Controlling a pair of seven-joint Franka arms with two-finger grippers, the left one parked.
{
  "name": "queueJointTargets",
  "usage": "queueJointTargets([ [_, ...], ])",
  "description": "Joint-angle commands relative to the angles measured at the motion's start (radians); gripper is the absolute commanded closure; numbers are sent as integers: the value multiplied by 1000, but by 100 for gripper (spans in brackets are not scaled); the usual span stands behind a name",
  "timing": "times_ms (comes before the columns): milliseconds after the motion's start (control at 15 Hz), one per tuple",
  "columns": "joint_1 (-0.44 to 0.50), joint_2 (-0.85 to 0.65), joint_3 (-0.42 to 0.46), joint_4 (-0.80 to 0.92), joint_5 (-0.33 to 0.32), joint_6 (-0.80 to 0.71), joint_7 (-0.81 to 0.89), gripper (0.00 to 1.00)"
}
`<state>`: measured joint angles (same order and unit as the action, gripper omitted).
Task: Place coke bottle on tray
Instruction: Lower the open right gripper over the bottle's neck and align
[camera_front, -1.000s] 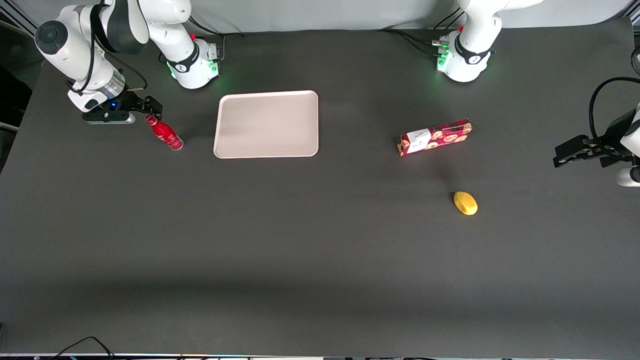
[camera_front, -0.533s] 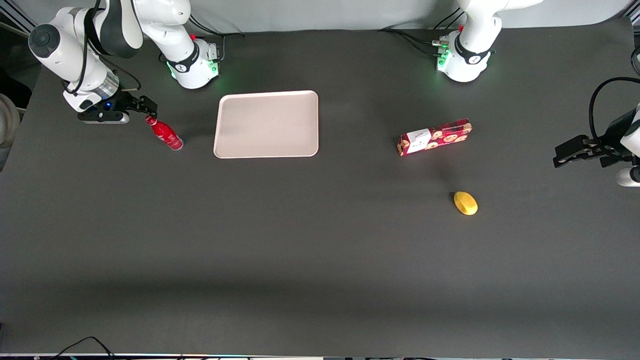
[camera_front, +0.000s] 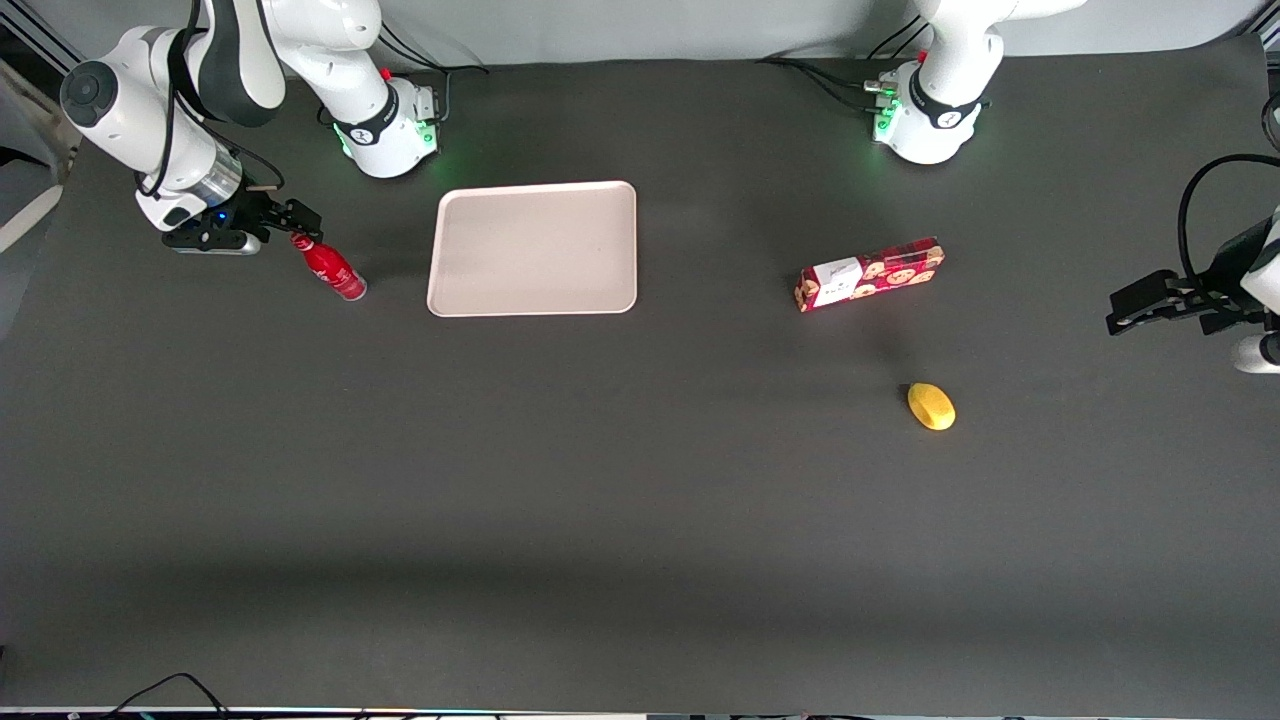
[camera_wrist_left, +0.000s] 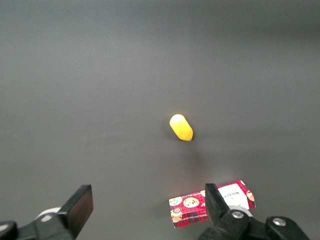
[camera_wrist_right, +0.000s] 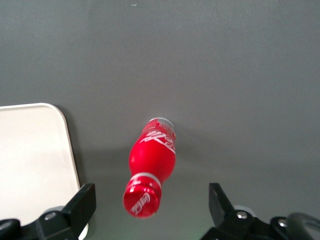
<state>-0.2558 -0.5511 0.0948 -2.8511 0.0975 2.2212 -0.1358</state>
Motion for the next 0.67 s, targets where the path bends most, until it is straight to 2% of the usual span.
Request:
queueJointTargets([
  [0, -10, 16, -4, -62, 21, 91, -16, 0],
  [200, -13, 16, -4, -73, 51, 91, 1, 0],
  [600, -14, 16, -4, -83, 54, 86, 4, 1],
])
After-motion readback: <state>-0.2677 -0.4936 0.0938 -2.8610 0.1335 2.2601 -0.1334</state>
